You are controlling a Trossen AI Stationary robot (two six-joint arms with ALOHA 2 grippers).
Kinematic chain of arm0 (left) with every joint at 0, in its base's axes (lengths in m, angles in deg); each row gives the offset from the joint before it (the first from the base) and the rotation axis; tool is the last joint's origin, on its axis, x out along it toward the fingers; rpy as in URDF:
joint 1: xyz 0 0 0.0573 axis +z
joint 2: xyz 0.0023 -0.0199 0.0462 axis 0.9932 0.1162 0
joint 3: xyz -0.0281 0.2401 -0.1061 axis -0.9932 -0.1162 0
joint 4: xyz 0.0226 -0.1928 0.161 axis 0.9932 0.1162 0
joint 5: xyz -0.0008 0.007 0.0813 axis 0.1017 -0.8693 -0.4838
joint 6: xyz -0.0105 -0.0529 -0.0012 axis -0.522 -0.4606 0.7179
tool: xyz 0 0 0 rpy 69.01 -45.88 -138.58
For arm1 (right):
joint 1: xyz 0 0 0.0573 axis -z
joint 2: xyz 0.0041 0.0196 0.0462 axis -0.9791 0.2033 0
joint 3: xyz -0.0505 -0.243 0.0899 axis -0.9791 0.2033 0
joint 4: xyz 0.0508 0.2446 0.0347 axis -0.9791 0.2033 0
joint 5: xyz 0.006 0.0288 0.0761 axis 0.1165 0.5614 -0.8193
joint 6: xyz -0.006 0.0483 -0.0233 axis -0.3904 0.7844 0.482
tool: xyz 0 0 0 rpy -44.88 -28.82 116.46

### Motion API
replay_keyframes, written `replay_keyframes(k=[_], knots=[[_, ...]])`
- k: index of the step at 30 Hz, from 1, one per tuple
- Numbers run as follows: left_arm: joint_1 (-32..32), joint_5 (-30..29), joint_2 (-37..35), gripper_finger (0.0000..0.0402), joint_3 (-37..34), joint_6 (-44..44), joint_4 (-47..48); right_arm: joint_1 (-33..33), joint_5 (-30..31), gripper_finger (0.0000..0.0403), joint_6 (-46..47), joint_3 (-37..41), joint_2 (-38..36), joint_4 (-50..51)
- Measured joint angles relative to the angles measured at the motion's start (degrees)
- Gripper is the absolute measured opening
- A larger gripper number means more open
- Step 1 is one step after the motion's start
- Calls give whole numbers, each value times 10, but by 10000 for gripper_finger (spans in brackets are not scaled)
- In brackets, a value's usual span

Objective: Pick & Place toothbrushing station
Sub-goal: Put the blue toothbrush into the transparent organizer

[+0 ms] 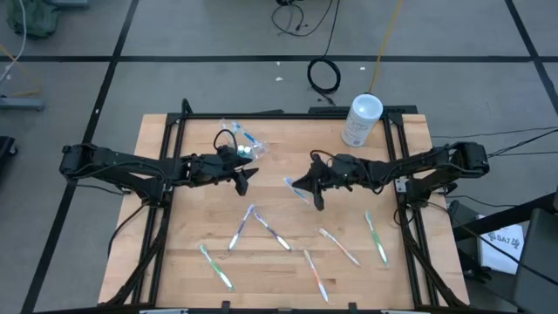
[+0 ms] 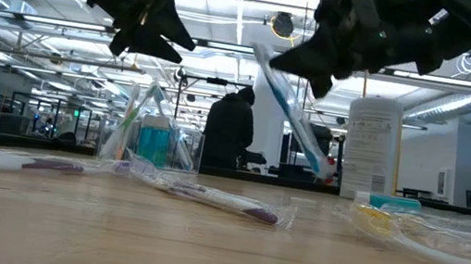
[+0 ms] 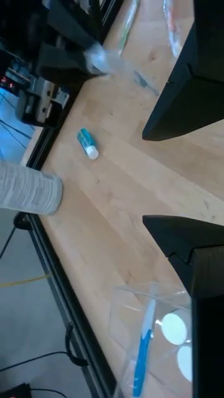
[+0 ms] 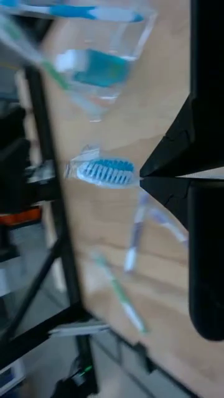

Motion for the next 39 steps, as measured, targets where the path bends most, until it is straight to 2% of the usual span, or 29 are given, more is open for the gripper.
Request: replay_keyframes(k=[4,10,17,19,28,31,35,39], knots=[[0,8,0,214,0,2,-3,0,7,0,22,0,0,-54],[0,15,0,214,0,3,-7,-15,119,0,54,0,18,-94],[-3,150,17,214,0,72,-17,-16,101,0,43,0,64,-205],[-5,162,34,214,-1,83,-59,-15,102,0,43,0,64,-210],[-11,160,155,214,0,99,-292,-15,102,0,43,0,65,-206],[-9,136,196,214,0,98,-343,-15,102,0,43,0,65,-202],[-9,83,229,214,0,106,-379,-15,102,0,43,0,65,-203],[-4,90,235,214,0,120,-391,-15,102,0,43,0,65,-202]])
